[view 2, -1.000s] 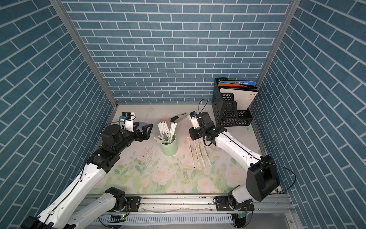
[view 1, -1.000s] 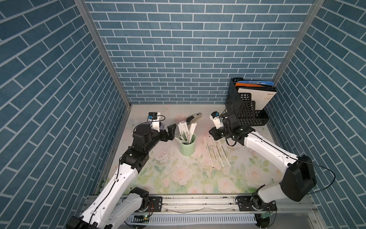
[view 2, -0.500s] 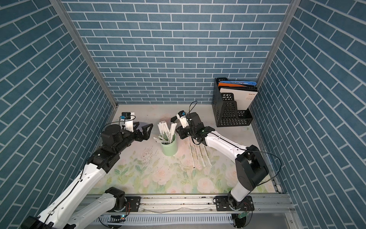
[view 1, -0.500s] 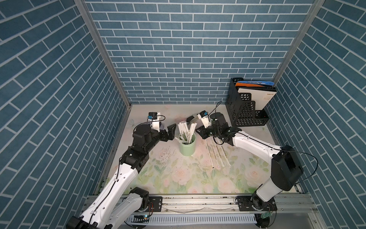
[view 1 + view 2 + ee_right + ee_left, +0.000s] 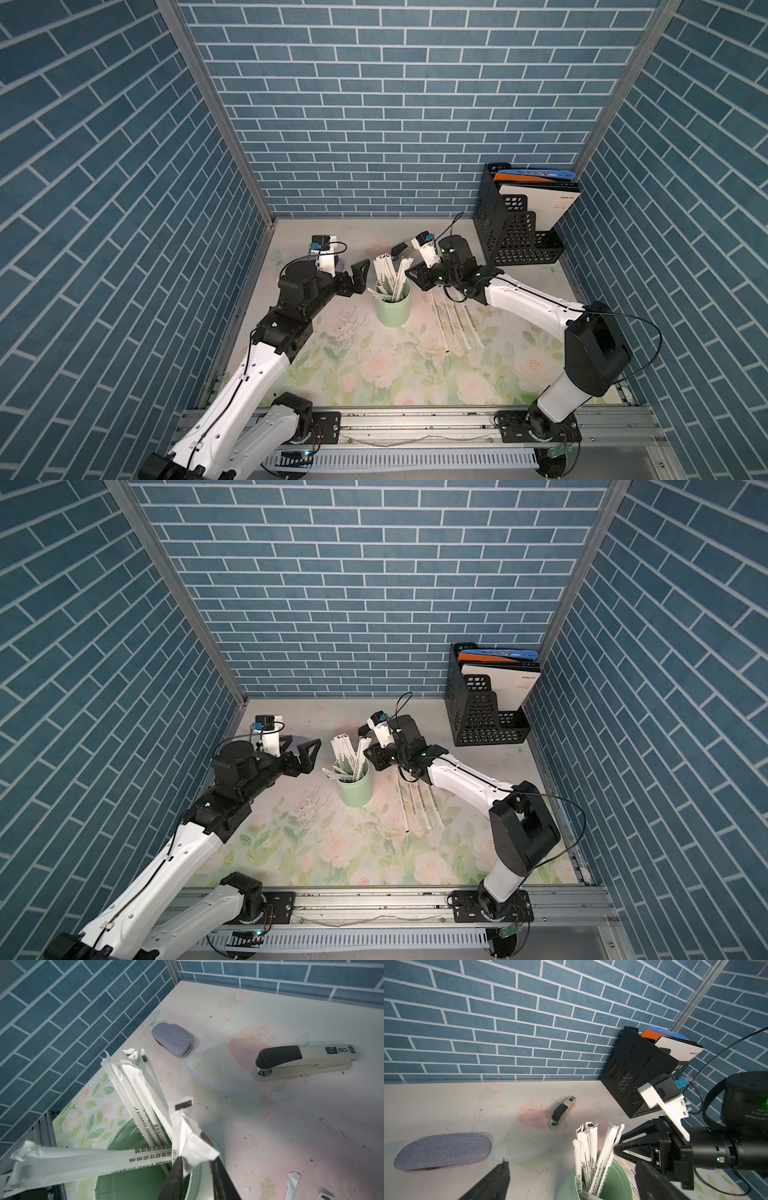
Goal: Take the straws out of the storage container
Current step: Pick up the straw from the container.
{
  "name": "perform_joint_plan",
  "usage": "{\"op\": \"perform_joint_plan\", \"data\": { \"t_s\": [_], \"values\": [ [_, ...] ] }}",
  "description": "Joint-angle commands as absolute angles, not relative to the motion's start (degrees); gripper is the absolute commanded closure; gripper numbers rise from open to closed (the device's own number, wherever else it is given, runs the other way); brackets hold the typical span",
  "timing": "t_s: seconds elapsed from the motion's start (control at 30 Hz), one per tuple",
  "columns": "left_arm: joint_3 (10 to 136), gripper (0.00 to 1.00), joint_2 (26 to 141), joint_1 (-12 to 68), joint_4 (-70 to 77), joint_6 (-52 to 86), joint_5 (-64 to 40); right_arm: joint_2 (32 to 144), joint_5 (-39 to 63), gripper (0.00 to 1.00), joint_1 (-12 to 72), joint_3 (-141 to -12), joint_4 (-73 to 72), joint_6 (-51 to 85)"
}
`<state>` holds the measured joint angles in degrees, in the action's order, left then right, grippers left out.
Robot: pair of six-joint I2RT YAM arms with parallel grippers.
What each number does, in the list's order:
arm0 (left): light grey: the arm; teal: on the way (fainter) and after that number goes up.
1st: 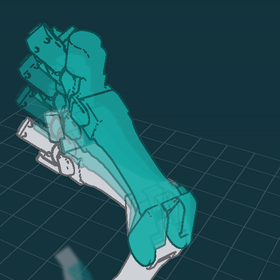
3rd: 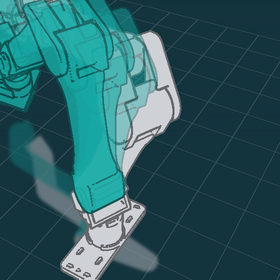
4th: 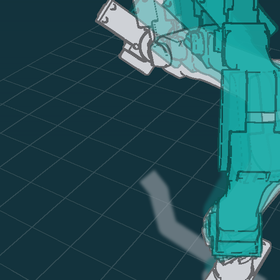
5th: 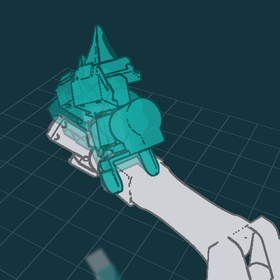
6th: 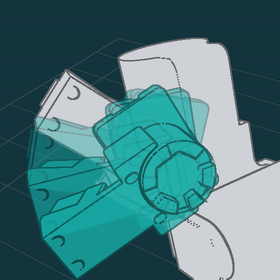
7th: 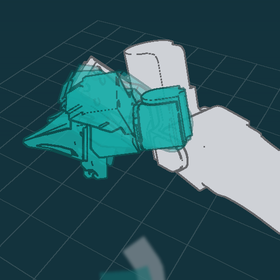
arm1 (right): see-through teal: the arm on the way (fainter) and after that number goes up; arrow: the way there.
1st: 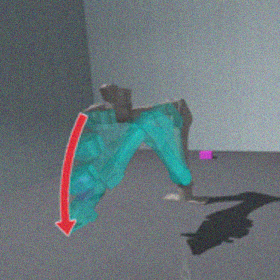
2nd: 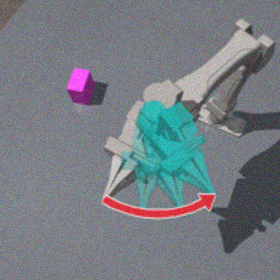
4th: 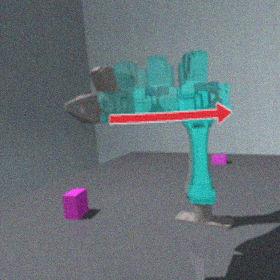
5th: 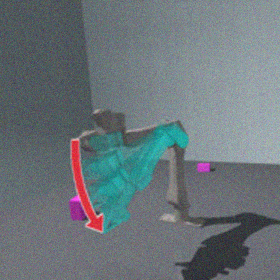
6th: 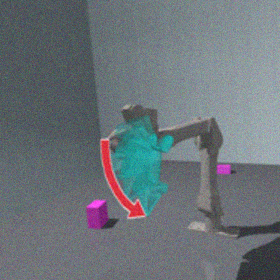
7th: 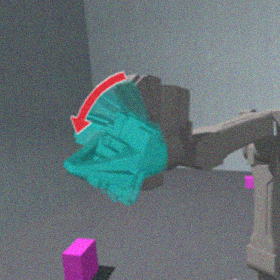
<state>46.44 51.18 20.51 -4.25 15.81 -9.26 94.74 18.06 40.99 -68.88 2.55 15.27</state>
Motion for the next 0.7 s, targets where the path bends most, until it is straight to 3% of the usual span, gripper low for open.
{"op": "perform_joint_plan", "data": {
  "t_s": [0.0,0.37,0.67],
  "values": [
    [46.7,0.0,51.1,20.6,-4.2,15.6,-9.7,95.8,19.3,0.75,41.2,-70.4,0.7,17.2],
    [46.8,0.01,51.2,20.7,-4.3,15.6,-9.9,95.4,20.6,0.92,41.3,-71.1,0.0,17.5],
    [46.8,0.0,51.1,20.6,-4.3,15.6,-9.9,92.8,20.2,0.97,41.4,-71.0,1.4,17.2]
  ]
}}
